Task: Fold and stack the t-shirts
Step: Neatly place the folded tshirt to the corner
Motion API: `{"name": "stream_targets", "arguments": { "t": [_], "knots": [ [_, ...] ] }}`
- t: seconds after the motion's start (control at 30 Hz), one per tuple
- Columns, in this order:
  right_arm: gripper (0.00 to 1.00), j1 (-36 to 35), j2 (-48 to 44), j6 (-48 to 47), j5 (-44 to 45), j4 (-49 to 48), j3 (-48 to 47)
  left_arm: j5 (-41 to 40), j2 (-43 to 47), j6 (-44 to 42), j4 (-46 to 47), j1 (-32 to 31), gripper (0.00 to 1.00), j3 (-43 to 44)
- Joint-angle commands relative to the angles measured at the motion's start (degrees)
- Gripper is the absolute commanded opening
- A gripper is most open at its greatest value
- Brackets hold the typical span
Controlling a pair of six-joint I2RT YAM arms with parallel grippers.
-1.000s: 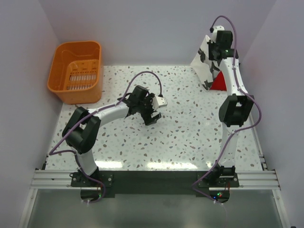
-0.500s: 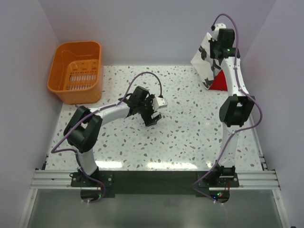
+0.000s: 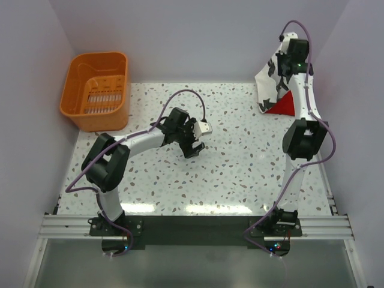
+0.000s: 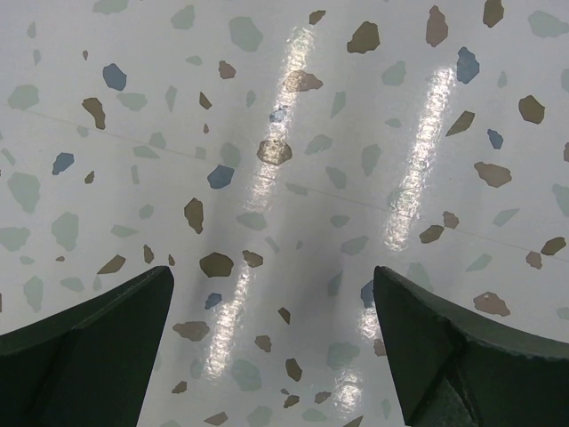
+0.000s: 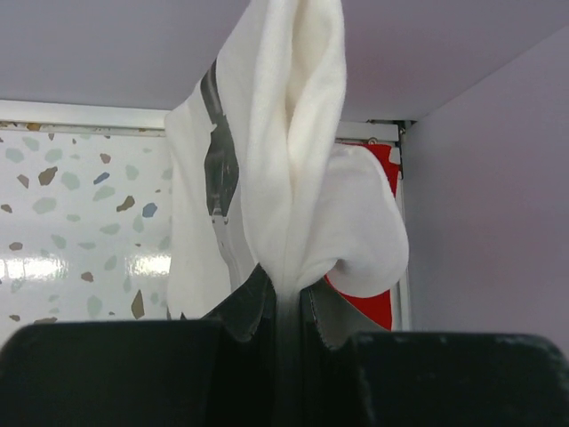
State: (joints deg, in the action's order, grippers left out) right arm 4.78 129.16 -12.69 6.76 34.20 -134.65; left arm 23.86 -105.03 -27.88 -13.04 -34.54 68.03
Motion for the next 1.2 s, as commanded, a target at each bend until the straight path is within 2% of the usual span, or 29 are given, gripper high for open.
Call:
{"name": "stream_targets", "arguments": {
  "t": [0.0,0.37,0.73,0.8,0.83,0.87,0.9,0.97,1.07,1.17],
  "knots": [
    [0.0,0.3,0.3,-3.0,0.9,-6.4,-0.4,1.2,-0.3,-0.6,-0.3,0.4,1.0,2.3],
    [0.0,2.6,3.6,-8.8,1.5,-9.5,-1.3,0.9,-0.6,-1.3,-0.5,0.4,1.0,2.4],
    [0.0,3.7,5.0,-16.3,5.2,-15.7,2.7,1.0,-1.4,-1.7,-1.0,0.4,1.0,3.0],
    [0.11,3.8,5.6,-18.7,6.4,-17.5,3.7,0.8,-1.6,-1.7,-1.1,0.4,1.0,3.3],
    [0.22,3.8,5.7,-19.3,7.9,-18.1,4.0,0.8,-1.7,-1.7,-1.2,0.4,1.0,3.5],
    [0.45,3.8,5.8,-20.0,8.7,-18.5,4.5,0.8,-1.8,-1.7,-1.3,0.4,1.0,3.6],
    [0.56,3.8,5.9,-21.0,9.3,-19.1,4.7,0.7,-1.8,-1.7,-1.3,0.4,1.0,3.7],
    [0.72,3.8,5.6,-21.4,10.9,-19.5,5.3,0.6,-1.8,-1.6,-1.3,0.4,1.0,4.0],
    [0.82,3.9,4.3,-21.5,11.3,-20.5,6.2,0.7,-1.4,-1.3,-1.0,0.5,1.0,3.8],
    [0.86,3.9,2.7,-20.7,10.0,-20.1,6.2,0.9,-0.5,-0.3,-0.8,0.7,1.0,3.6]
  ]
}}
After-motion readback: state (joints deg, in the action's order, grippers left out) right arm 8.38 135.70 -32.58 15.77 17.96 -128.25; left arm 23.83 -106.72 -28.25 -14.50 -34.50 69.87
